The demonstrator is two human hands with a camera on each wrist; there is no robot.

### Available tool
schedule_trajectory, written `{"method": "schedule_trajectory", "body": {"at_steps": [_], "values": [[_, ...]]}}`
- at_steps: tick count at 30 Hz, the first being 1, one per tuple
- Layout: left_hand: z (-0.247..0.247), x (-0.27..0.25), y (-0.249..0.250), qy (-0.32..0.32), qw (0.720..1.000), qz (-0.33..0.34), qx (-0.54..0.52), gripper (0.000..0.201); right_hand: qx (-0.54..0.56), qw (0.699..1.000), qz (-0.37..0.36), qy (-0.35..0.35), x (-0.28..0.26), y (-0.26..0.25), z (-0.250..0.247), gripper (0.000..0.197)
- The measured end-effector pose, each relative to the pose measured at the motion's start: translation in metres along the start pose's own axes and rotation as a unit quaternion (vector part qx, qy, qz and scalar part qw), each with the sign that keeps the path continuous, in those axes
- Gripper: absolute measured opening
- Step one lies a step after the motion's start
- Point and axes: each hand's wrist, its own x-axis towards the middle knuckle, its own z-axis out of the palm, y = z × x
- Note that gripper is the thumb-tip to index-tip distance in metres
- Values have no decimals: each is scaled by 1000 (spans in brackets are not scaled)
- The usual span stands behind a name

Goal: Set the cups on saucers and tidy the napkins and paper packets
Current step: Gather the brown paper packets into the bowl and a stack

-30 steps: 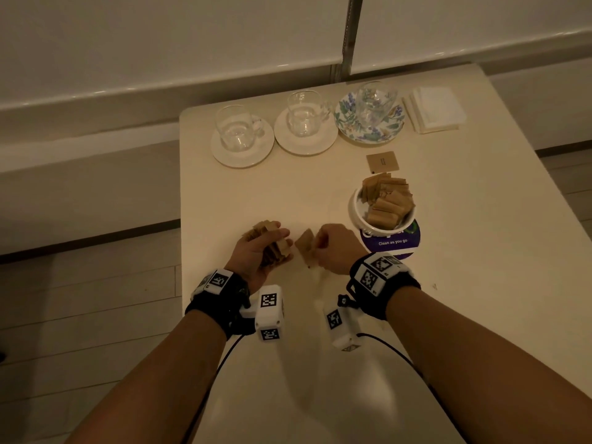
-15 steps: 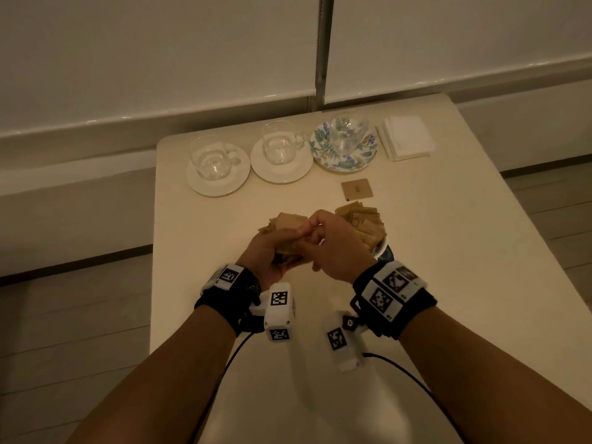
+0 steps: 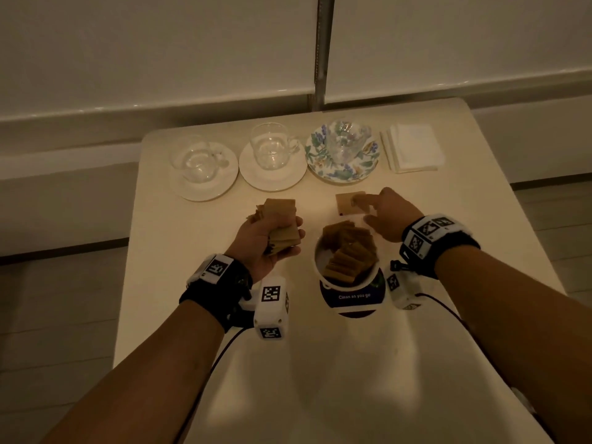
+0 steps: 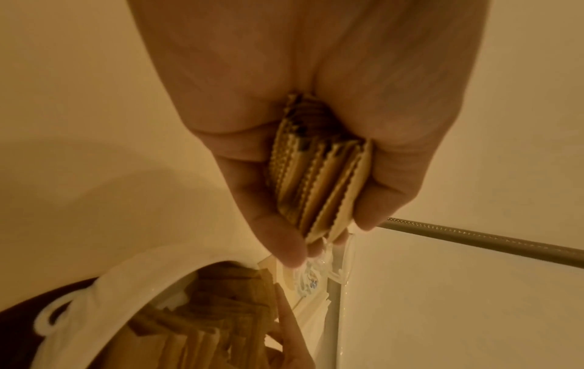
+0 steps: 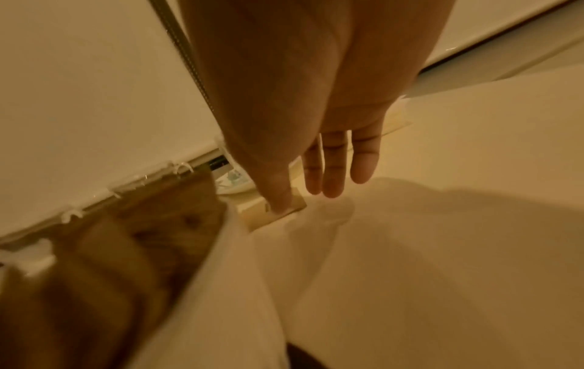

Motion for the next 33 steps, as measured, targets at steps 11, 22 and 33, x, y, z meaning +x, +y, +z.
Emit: {"method": "schedule_trajectory", "body": {"at_steps": [11, 22, 33], "values": [[19, 15, -7, 4, 1000, 11, 6, 19, 23, 998, -24, 47, 17, 12, 3, 34], [45, -2, -7, -19, 998, -51, 17, 66, 289, 919, -143, 226, -42, -36, -41, 25], [46, -43, -7, -48, 999, -3, -5, 27, 222, 927, -273, 132, -112, -86, -21, 40]]}}
